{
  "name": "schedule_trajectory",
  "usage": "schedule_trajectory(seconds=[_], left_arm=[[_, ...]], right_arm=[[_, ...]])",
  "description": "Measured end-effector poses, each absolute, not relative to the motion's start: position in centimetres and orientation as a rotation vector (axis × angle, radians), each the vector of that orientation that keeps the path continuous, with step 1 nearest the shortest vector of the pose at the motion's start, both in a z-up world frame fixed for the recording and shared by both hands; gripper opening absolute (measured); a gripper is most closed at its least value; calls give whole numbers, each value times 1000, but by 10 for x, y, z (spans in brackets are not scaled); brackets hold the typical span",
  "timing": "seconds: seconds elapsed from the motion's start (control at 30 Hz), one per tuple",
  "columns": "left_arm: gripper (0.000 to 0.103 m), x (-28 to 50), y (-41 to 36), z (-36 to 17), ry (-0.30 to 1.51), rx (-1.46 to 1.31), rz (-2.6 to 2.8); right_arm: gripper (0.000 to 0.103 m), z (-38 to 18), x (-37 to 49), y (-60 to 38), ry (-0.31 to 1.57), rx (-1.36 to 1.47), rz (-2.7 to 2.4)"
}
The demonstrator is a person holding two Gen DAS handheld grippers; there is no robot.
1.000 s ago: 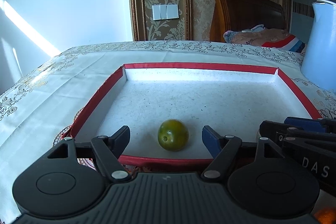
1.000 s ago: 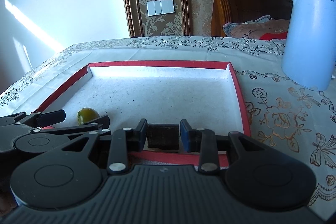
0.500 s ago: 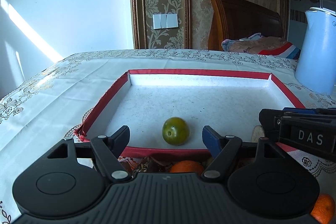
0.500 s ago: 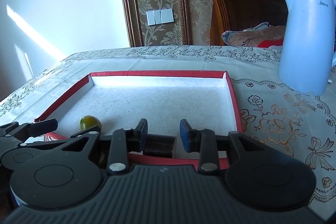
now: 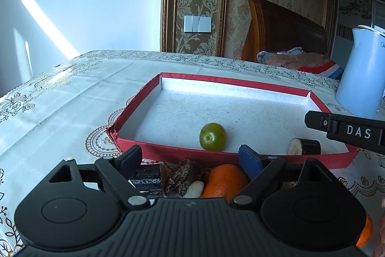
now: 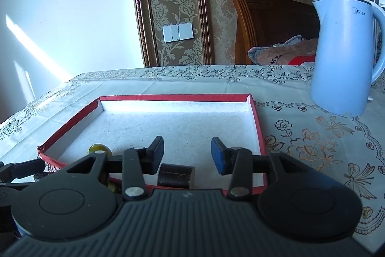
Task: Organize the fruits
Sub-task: 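Lower the dark block into the red tray and open the right tool, then grasp the mandarin orange with the right tool while the left tool returns to the items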
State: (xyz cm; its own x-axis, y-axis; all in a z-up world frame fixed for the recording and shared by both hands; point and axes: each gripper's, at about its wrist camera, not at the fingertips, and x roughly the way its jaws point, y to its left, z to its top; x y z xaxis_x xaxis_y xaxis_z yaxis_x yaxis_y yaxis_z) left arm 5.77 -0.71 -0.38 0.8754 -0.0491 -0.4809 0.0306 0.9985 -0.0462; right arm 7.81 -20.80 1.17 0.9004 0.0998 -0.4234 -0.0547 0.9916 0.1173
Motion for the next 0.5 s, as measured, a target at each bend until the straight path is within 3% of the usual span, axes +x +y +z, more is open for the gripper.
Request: schedule_trajectory(seconds=[0.47,0.5], left_arm=[[88,35,-3,-2,451,-23,-19],[87,34,-1,-1,450,-31,-17]], right_arm=[[41,15,59,-227,399,167,59],[47,15,56,-231,394,176,55]])
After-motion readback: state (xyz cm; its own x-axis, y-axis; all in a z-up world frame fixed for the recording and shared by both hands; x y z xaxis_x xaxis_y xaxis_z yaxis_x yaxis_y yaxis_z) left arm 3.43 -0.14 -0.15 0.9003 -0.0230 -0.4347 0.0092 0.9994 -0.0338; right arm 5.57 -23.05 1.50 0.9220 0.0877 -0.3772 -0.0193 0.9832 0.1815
